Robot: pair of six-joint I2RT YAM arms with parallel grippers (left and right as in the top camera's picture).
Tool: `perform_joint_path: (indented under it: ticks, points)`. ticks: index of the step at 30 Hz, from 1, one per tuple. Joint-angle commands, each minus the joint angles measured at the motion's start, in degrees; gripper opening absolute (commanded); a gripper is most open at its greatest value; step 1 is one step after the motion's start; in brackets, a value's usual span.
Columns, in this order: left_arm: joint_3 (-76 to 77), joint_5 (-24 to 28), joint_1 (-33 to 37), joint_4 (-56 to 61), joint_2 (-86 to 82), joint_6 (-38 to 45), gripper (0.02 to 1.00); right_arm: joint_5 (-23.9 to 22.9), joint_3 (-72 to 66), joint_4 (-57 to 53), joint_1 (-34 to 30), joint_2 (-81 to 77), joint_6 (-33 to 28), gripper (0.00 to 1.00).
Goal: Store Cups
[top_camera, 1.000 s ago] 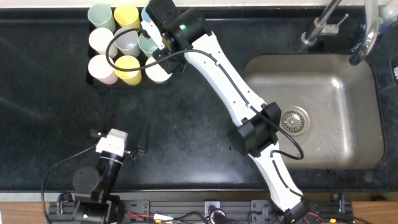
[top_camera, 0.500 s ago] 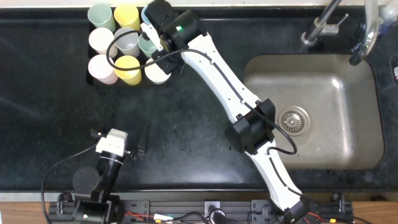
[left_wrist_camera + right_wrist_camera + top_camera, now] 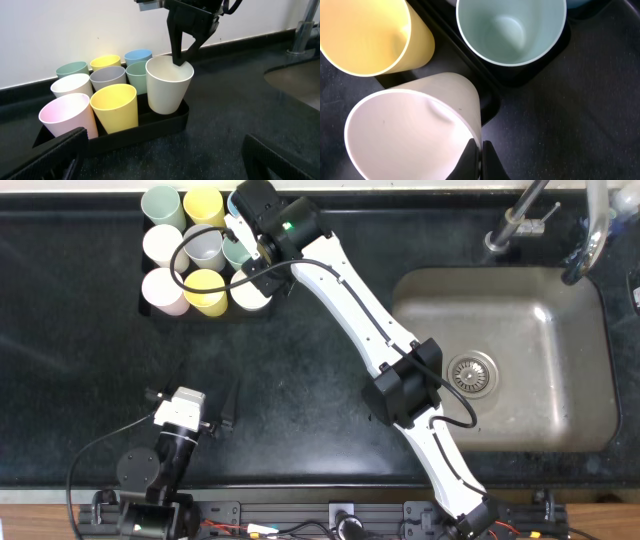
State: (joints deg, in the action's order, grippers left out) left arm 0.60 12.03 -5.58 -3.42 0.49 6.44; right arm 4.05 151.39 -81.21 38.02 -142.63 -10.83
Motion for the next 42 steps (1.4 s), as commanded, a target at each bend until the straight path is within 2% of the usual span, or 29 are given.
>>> perform_joint_path:
  ticks: [1,4,25,27,28,30,31,32,37,42]
  points:
    - [-0.2,0.8,0.3,0.0,-0.3,0.7,1.000,-2.7,-0.3,0.3,0.6,-2.0,-1.6,0.045]
    - [-0.2,0.8,0.3,0.0,-0.3,0.7,1.000,-4.0,-0.3,0.2,0.6,-2.4,-1.7,0.045]
    - [-0.2,0.8,0.3,0.0,-0.3,0.7,1.000,-3.5,-0.3,0.6,0.7,-4.3,-1.7,0.045]
    - [-0.2,0.8,0.3,0.0,-0.3,0.7,1.000,-3.5,-0.3,0.7,0.7,-4.3,-1.7,0.154]
    - [-0.2,0.8,0.3,0.0,-0.3,0.7,1.000,-3.5,-0.3,0.8,0.7,-4.3,-1.6,0.244]
    - [-0.2,0.8,0.3,0.0,-0.3,0.7,1.000,-3.5,-0.3,0.7,0.7,-4.3,-1.6,0.693]
    - [-0.2,0.8,0.3,0.0,-0.3,0.7,1.000,-3.5,-0.3,0.7,0.7,-4.3,-1.6,0.873]
    - [-0.2,0.8,0.3,0.0,-0.3,0.7,1.000,-3.5,-0.3,0.7,0.7,-4.3,-1.6,0.998]
    - [-0.2,0.8,0.3,0.0,-0.3,0.7,1.000,-4.5,0.3,0.5,0.9,-4.1,-1.6,0.998]
    - [-0.2,0.8,0.3,0.0,-0.3,0.7,1.000,-13.7,3.9,0.2,0.2,-1.0,-1.5,0.996]
